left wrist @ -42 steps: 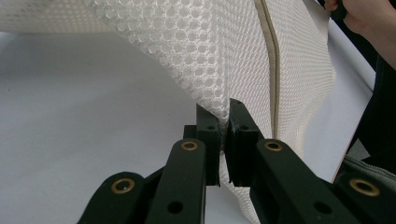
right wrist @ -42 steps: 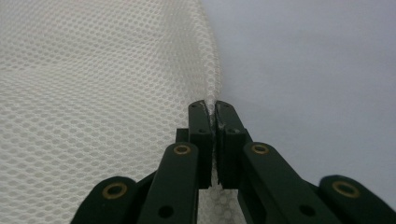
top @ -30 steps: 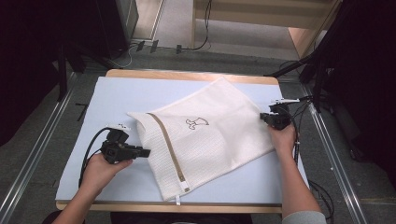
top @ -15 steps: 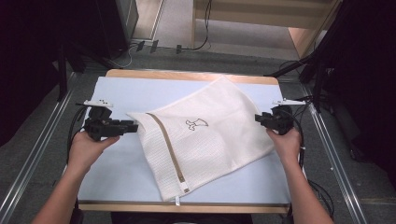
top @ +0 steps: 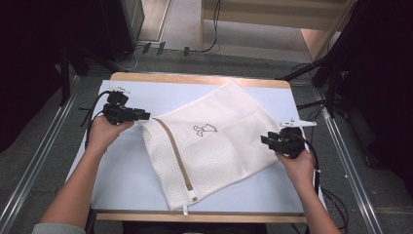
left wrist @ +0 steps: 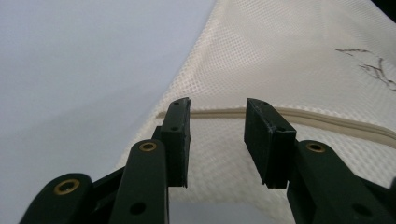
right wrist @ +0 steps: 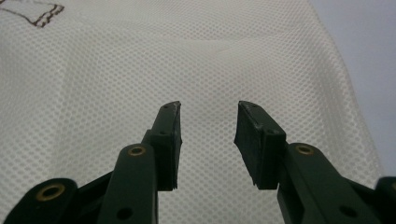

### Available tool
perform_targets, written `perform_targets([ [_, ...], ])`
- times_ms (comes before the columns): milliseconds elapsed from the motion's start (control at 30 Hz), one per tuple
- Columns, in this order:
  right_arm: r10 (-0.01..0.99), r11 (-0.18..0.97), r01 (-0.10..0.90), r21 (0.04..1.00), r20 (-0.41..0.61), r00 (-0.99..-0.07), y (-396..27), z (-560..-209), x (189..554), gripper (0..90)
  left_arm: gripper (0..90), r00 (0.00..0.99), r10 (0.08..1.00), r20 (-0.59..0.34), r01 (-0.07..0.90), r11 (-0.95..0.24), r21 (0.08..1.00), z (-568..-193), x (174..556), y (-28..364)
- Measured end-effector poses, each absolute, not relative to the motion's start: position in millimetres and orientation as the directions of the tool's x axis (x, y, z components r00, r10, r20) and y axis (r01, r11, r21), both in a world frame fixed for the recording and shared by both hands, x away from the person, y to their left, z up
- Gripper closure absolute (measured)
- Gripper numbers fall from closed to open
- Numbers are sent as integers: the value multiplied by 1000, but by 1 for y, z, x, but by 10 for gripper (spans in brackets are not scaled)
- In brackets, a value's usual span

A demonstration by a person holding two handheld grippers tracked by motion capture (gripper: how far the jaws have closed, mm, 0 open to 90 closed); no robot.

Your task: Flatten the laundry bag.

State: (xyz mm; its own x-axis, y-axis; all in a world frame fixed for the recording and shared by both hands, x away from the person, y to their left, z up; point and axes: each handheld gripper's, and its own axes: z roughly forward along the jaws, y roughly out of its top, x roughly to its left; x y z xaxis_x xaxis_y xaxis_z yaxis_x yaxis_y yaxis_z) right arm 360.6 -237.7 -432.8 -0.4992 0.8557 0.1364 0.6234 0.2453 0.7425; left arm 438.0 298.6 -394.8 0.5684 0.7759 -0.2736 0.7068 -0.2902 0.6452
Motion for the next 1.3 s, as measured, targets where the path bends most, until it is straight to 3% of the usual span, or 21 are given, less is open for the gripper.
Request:
perform_targets([
  [300, 867, 227, 657, 719, 158, -473, -251, -448, 339, 572, 477, 566, 789, -240, 715, -324, 620, -427, 462, 296],
  [433, 880, 236, 655, 718, 129, -458, -260, -455, 335, 557, 456, 557, 790, -257, 725, -311, 615, -438, 468, 298],
  [700, 912, 192, 686, 702, 131, -389, -278, -464, 332, 548, 433, 583, 787, -201, 704, -366, 609, -450, 470, 292],
  [767, 923, 181, 687, 704, 120, -367, -282, -464, 331, 540, 463, 586, 784, -205, 705, -369, 606, -450, 469, 292],
  [900, 933, 157, 701, 696, 129, -336, -289, -464, 330, 528, 668, 597, 785, -168, 693, -399, 600, -450, 464, 288],
  [1033, 932, 148, 708, 691, 142, -333, -287, -463, 329, 528, 804, 591, 785, -185, 705, -392, 591, -450, 462, 288],
  [1300, 925, 135, 695, 706, 162, -344, -283, -457, 322, 528, 868, 531, 823, -203, 748, -342, 569, -444, 461, 303],
])
